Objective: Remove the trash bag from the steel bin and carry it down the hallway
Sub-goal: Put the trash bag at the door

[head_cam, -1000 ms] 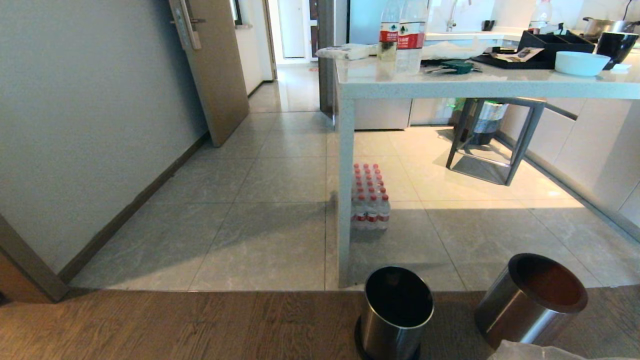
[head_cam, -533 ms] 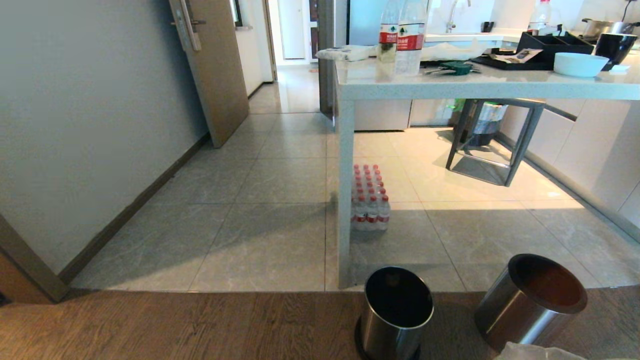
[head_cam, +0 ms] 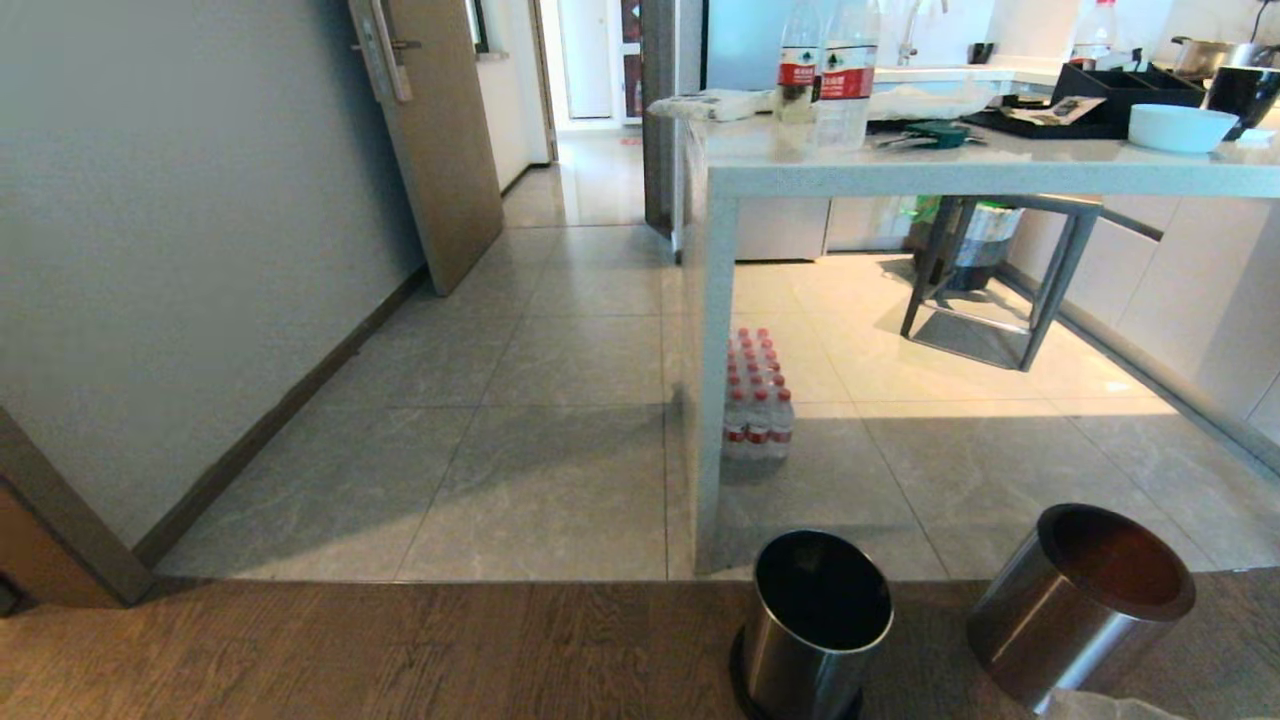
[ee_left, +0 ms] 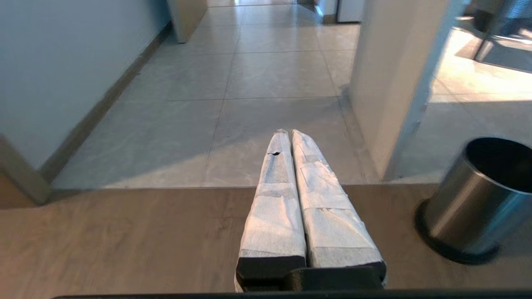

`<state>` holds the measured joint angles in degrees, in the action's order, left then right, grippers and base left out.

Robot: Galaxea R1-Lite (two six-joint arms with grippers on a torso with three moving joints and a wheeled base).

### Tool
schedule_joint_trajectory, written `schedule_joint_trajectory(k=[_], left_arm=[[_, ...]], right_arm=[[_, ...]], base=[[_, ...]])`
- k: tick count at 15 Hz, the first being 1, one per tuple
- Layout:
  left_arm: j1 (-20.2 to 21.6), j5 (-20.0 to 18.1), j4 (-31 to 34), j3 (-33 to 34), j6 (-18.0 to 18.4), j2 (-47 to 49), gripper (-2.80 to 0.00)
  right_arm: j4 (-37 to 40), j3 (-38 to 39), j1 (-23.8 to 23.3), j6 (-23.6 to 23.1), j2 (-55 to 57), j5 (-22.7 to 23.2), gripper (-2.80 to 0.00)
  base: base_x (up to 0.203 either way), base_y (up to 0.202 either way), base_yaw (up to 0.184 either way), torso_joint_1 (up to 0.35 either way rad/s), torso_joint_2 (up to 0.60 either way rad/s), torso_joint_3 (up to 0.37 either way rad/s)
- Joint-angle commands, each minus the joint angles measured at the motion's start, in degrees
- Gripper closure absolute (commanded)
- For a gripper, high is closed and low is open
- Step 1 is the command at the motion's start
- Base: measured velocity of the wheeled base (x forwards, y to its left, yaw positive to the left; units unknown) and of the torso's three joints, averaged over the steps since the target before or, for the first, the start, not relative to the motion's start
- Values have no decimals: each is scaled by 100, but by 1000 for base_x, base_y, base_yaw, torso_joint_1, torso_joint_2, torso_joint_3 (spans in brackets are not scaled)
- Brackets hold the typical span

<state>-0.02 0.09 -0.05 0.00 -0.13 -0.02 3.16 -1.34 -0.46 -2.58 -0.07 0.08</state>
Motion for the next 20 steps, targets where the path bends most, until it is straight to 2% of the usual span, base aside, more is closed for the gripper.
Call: schedule_joint_trajectory(k=[1, 20], left_arm=[[2, -1, 5, 0, -4, 2, 0], [2, -1, 5, 0, -4, 2, 0]], right_arm=[[1, -5, 1, -5, 15, 0, 0], [1, 2, -6, -5, 15, 0, 0]], base=[[-1, 192, 6, 2, 3, 7], [-1, 194, 0, 3, 2, 3]])
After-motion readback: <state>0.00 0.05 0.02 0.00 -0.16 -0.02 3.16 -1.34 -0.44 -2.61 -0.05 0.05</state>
